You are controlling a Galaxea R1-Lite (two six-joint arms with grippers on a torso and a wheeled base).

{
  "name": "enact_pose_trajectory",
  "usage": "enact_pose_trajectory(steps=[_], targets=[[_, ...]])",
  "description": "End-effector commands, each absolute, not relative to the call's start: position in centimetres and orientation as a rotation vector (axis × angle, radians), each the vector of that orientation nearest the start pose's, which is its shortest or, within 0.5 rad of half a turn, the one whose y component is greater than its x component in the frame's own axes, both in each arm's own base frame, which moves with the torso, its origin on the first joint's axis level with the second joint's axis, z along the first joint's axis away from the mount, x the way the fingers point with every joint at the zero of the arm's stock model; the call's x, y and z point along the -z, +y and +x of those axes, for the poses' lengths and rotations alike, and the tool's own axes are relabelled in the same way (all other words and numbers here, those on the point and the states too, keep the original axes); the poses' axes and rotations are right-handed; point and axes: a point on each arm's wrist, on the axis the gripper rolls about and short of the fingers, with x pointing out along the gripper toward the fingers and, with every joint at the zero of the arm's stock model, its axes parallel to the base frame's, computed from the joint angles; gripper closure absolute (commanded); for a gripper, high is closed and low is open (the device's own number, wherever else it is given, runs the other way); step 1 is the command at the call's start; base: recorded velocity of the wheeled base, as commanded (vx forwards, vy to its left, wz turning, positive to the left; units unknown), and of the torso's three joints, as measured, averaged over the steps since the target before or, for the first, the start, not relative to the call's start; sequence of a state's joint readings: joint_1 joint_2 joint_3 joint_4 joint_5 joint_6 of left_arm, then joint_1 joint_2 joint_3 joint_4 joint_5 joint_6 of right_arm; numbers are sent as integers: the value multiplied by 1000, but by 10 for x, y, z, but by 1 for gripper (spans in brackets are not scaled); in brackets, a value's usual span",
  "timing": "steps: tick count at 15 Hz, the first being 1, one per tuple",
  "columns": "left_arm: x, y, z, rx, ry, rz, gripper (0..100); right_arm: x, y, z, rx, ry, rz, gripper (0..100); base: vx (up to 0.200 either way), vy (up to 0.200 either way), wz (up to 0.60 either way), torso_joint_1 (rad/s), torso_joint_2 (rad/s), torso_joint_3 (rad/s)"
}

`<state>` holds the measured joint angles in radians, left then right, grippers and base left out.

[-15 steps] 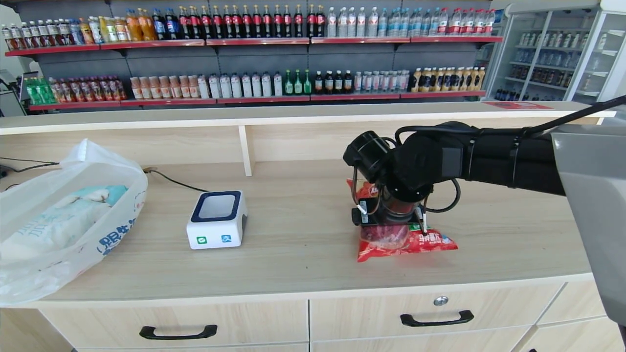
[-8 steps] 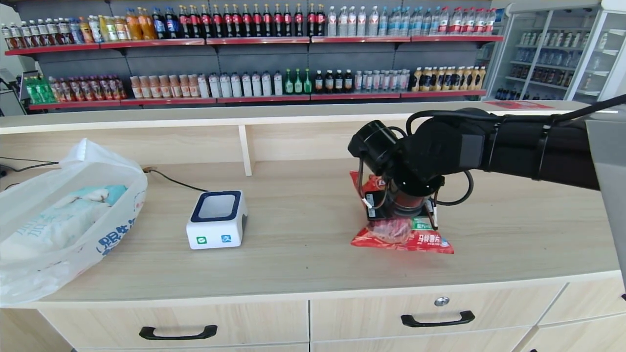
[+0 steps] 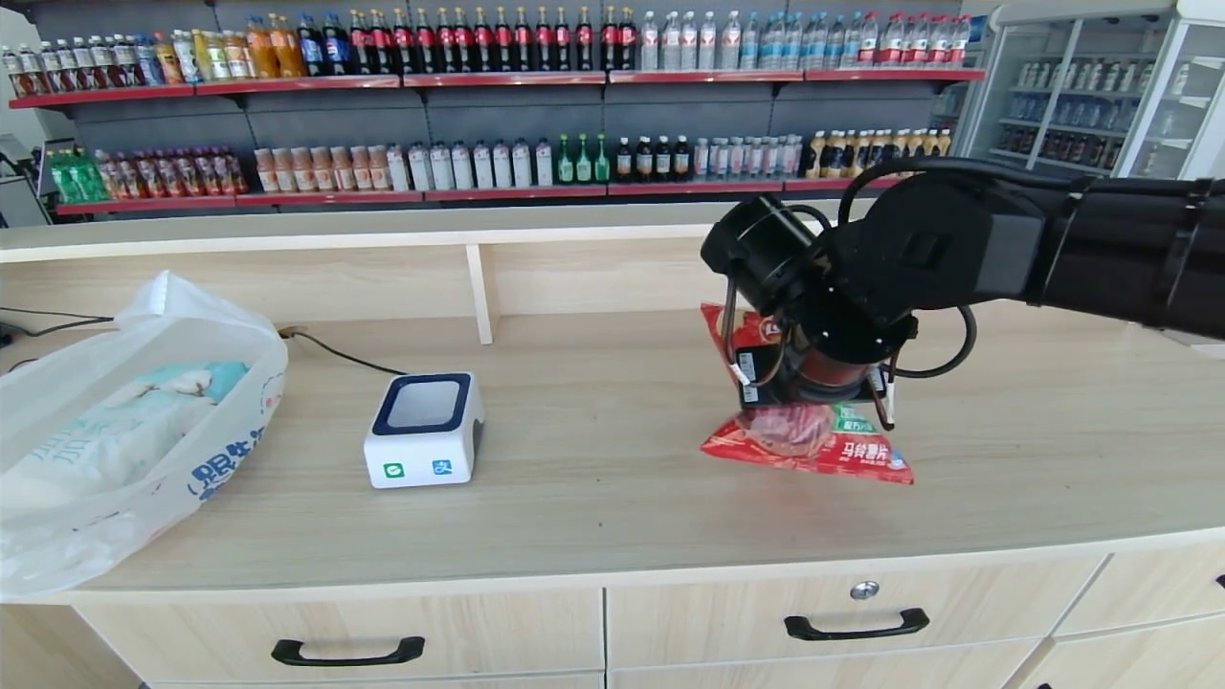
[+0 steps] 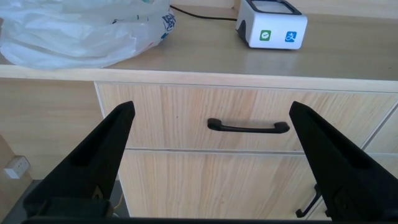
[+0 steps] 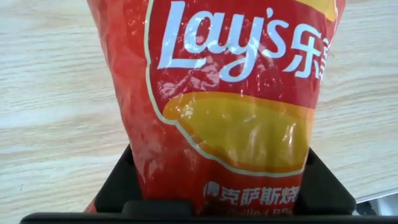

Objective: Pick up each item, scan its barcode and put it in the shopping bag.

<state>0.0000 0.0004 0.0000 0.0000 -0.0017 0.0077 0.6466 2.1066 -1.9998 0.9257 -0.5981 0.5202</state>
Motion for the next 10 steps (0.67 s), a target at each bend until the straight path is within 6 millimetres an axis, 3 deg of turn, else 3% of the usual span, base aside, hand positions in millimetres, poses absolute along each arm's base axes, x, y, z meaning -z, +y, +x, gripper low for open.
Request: enact_pose_trajectory(steps=[1, 2, 4, 7, 9, 10], targets=[[-75, 0, -23, 2, 0, 8, 0, -254, 221, 298, 156, 745, -92, 100, 0, 0, 0, 0, 0, 0], [-75, 0, -23, 2, 0, 8, 0, -256, 222, 295, 151, 737, -91, 100, 0, 0, 0, 0, 0, 0], [-75, 0, -23, 2, 0, 8, 0, -277, 227, 270, 127, 666, -87, 100, 0, 0, 0, 0, 0, 0], [-75, 0, -23, 2, 0, 8, 0, -290, 244, 241, 76, 605, -97, 100, 0, 0, 0, 0, 0, 0], [-75, 0, -23, 2, 0, 8, 0, -294, 251, 230, 85, 571, -43, 100, 0, 0, 0, 0, 0, 0], [-75, 0, -23, 2, 0, 8, 0, -301, 257, 212, 65, 545, 23, 100, 0, 0, 0, 0, 0, 0]])
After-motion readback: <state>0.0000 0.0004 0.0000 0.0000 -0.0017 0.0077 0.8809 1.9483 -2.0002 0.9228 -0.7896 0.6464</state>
